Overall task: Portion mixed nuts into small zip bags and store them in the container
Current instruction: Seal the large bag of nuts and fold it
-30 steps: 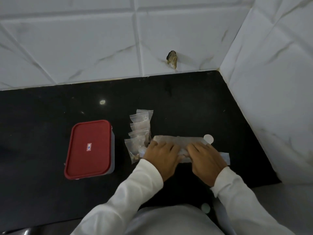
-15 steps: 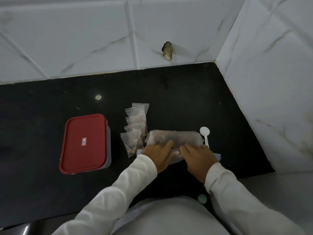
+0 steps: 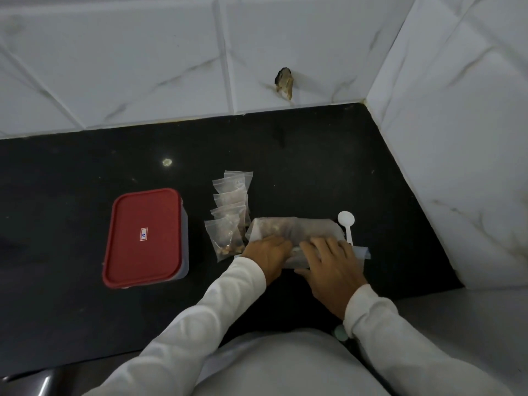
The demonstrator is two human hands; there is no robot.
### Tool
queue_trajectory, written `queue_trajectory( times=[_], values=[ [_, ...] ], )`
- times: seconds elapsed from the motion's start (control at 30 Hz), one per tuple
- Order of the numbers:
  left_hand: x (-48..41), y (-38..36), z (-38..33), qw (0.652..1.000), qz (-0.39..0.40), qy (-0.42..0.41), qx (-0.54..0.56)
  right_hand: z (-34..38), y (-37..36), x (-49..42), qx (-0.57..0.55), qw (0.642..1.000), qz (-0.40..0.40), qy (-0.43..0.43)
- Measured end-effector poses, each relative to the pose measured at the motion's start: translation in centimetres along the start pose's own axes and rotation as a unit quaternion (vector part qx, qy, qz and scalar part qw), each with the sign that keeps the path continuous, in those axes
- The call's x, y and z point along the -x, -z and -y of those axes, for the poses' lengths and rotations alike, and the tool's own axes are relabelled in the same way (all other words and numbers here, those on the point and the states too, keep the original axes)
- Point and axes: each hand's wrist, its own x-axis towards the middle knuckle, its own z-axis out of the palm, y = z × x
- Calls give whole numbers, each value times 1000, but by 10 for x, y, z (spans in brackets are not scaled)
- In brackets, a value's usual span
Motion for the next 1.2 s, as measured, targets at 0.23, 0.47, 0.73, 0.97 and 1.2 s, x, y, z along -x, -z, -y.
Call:
queue_trajectory(
  times=[0.23, 0.47, 0.73, 0.97, 1.2],
  values=[
    [5, 0, 5, 994, -53, 29, 93, -18, -20, -14, -16, 999, -2, 34],
    [3, -15, -4, 995, -87, -36, -40, -18, -17, -31, -89, 981, 172, 7],
    [-28, -12, 5, 994, 55, 59, 76, -25, -37, -10, -60, 994, -34, 87],
    [-21, -6, 8, 994, 14, 34, 105, -29, -49, -26, -120, 987, -22, 107],
    [5, -33, 17, 979, -163, -121, 18, -32, -43, -48, -193, 968, 156, 25]
  ],
)
